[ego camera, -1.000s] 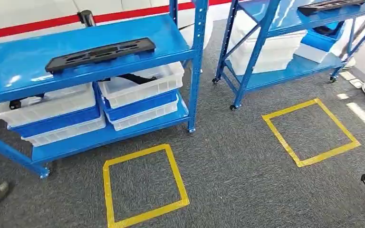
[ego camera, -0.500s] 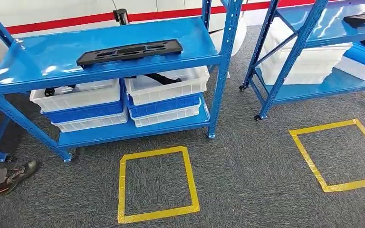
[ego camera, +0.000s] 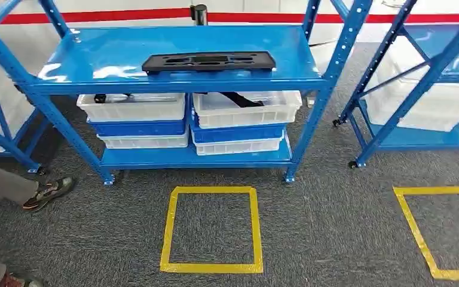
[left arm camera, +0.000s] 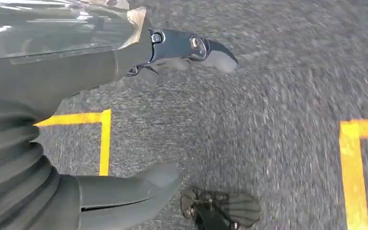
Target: Take the parts from the cabinet and place them on the table.
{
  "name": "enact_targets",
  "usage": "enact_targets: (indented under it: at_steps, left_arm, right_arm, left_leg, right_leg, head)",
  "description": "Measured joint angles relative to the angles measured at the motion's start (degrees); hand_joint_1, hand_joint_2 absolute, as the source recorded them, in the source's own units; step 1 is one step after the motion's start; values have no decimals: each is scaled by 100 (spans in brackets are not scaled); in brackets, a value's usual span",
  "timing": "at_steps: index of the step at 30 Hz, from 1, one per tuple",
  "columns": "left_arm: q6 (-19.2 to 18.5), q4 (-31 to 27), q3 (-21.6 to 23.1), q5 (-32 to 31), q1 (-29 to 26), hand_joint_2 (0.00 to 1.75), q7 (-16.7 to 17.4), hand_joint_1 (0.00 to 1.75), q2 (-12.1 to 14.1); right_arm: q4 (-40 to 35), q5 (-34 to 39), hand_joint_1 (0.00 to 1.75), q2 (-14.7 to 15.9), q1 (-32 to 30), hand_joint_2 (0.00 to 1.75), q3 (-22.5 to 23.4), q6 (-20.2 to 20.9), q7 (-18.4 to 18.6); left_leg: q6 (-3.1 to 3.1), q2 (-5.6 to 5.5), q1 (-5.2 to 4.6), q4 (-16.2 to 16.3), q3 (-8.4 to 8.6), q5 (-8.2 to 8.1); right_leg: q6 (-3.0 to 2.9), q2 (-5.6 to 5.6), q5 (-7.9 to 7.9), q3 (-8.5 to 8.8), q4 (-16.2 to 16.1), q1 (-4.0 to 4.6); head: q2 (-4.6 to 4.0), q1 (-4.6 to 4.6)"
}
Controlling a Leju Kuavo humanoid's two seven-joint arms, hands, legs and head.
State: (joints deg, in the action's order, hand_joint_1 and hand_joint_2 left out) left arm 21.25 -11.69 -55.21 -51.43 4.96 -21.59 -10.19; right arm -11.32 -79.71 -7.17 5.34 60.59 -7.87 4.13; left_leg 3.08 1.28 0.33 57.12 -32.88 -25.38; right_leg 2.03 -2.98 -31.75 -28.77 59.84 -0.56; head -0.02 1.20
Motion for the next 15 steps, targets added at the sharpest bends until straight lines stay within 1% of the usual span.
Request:
enact_targets:
  at_steps: [1,2,3,4,5,6,7,8,9,10,11,12,13,14,15]
  left_arm:
    - [7,-2,0,0,12,175,0,0,0]
    - [7,0,0,0,25,175,0,0,-6]
    - [9,0,2,0,24,175,0,0,-11]
    - [9,0,0,0,16,175,2,0,-11]
    - [11,0,0,0,5,175,4,0,-13]
    - [11,0,0,0,4,175,7,0,-15]
    - [9,0,0,0,4,175,7,0,-24]
    - [9,0,0,0,5,175,7,0,-28]
    - [9,0,0,0,5,175,7,0,-28]
    - [13,0,0,0,6,175,7,0,-28]
    - [13,0,0,0,1,175,7,0,-28]
    - [13,0,0,0,-10,175,6,0,-31]
    - [15,0,0,0,-19,175,7,0,-28]
    - [22,0,0,0,-25,175,7,0,-24]
    - [28,0,0,0,-23,175,9,0,-24]
  right_arm:
    - [0,0,0,-4,-6,0,0,-4,0]
    - [0,0,0,-7,-14,0,0,-4,-2]
    - [2,0,0,-4,-22,0,0,-4,-2]
    - [0,0,0,0,-36,0,0,-4,-2]
    - [0,0,0,7,-40,0,0,-7,-2]
    - [0,0,0,11,-42,0,0,-7,-2]
    - [0,-2,0,15,-40,0,0,-7,-2]
    - [0,-2,0,24,-38,0,0,-9,-2]
    - [2,0,0,20,-41,0,0,-9,-2]
    - [2,0,0,17,-36,0,0,-35,-11]
    - [2,2,0,17,-26,0,0,-68,-20]
    - [0,22,0,22,-8,0,0,-109,-18]
    - [0,70,0,20,-5,0,0,-162,-17]
    - [0,74,0,7,1,0,2,-186,-20]
    - [0,68,0,13,-1,0,2,-190,-13]
  left_leg:
    - [13,-57,-4,0,-8,1]
    - [18,-147,-2,0,-11,-1]
    - [21,-245,-2,3,-14,-4]
    - [21,-315,-3,4,-12,-5]
    - [15,-426,-2,7,-3,-9]
    - [11,-511,7,11,5,-11]
    - [-9,-595,15,19,16,-20]
    - [-33,-665,21,41,22,-35]
    - [-86,-729,-4,85,11,-59]
    - [-132,-780,-24,102,4,-96]
    - [-148,-784,-23,90,-2,-97]
    - [-173,-798,-3,67,3,-93]
    - [-208,-820,17,66,-2,-93]
    - [-219,-699,33,129,-12,-126]
    - [-239,-436,6,316,-87,-272]
  right_leg:
    - [-38,133,-152,-158,317,-10]
    - [-66,224,-359,-428,831,-24]
    - [-62,255,-520,-695,1313,-33]
    - [-28,268,-552,-837,1539,-31]
    - [47,272,-436,-866,1470,-39]
    - [119,275,-235,-740,1129,-46]
    - [188,308,18,-535,619,-70]
    - [243,428,250,-308,85,-105]
    - [227,625,334,-236,-193,-108]
    - [128,557,358,-230,-221,-102]
    - [76,534,355,-224,-216,-81]
    - [31,513,349,-220,-211,-58]
    - [-14,490,366,-157,-220,-71]
    - [-65,450,399,-154,-240,-142]
    - [-117,430,398,-144,-240,-135]
  head:
    - [0,-7]
    - [0,-33]
    - [0,-33]
    - [0,-35]
    - [0,-28]
    - [0,-37]
    - [0,-31]
    - [0,-37]
    - [0,-55]
    - [0,-61]
    - [0,-41]
    - [0,-44]
    - [0,-48]
    - [0,-35]
    - [0,-28]
